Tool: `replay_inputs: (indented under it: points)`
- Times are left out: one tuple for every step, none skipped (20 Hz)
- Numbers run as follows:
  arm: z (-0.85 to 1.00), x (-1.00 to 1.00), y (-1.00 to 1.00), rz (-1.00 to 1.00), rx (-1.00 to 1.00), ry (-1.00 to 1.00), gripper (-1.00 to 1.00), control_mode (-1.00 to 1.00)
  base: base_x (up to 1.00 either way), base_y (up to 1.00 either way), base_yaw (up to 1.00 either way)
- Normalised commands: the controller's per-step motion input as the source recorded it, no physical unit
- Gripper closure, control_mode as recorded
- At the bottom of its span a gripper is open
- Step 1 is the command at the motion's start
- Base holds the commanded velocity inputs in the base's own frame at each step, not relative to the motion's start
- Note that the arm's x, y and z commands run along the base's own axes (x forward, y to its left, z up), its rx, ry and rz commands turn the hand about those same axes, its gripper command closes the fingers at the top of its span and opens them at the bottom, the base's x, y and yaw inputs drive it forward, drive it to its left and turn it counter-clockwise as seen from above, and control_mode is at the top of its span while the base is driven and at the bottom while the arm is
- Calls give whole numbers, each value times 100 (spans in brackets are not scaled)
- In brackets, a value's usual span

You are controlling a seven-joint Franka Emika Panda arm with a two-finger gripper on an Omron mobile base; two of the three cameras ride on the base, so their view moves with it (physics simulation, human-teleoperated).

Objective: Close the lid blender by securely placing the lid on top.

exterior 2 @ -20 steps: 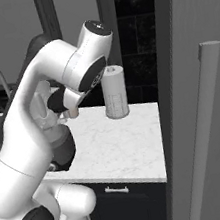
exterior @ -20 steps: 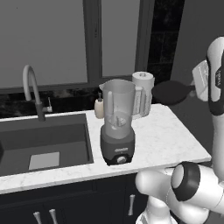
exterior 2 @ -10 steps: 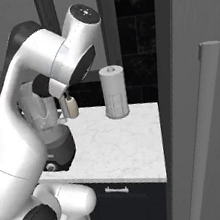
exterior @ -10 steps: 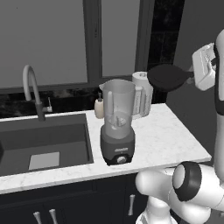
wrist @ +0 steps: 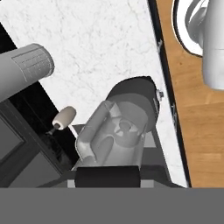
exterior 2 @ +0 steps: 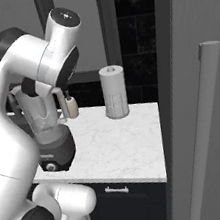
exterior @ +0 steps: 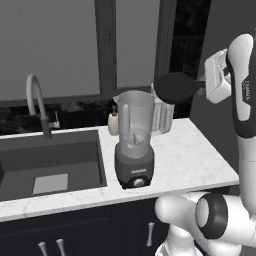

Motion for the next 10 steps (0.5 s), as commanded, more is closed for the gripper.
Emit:
replay_inputs:
  points:
    - [1,21,43,0,0,0,100,-100,0,0,0]
    - [6,24,44,0,0,0,100,-100,0,0,0]
    - [10,25,44,0,1,0,100,-100,0,0,0]
    - [11,26,42,0,2,0,100,-100,0,0,0]
    - [13,28,42,0,3,0,100,-100,0,0,0]
    - [12,30,41,0,3,0,100,-100,0,0,0]
    - [11,29,41,0,3,0,100,-100,0,0,0]
    - [11,29,41,0,3,0,100,-100,0,0,0]
    - [11,28,41,0,4,0,100,-100,0,0,0]
    - [9,25,39,0,4,0,100,-100,0,0,0]
